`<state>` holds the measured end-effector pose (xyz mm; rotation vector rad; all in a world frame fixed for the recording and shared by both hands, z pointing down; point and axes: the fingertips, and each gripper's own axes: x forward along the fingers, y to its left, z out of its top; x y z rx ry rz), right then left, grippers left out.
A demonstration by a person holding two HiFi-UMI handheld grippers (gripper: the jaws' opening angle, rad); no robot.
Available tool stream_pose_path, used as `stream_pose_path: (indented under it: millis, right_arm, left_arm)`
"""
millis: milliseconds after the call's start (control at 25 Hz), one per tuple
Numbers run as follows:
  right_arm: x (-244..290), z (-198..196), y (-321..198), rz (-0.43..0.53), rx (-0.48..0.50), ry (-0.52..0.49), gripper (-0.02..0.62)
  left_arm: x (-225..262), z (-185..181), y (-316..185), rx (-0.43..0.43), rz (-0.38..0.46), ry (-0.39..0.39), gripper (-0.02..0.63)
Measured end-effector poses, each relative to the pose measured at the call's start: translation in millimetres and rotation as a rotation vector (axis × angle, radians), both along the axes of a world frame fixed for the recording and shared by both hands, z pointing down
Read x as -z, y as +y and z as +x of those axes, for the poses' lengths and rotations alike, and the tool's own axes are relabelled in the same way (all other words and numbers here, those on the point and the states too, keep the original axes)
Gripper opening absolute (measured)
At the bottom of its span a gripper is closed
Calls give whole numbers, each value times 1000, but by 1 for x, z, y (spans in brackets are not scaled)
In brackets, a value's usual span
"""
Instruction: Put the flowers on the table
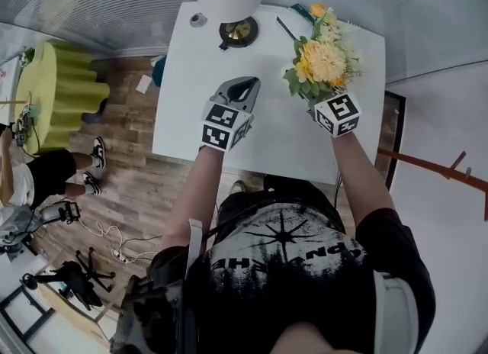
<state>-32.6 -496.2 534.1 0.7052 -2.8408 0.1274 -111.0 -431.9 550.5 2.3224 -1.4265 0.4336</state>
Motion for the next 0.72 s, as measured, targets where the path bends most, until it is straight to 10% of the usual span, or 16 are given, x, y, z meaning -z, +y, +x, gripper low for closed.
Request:
stream_pose_path:
  millis: [720]
  right_arm:
    - [-20,-6,-8,-16,-35,-30,259]
  left_arm:
    - [-21,-1,14,12,-45,24,12]
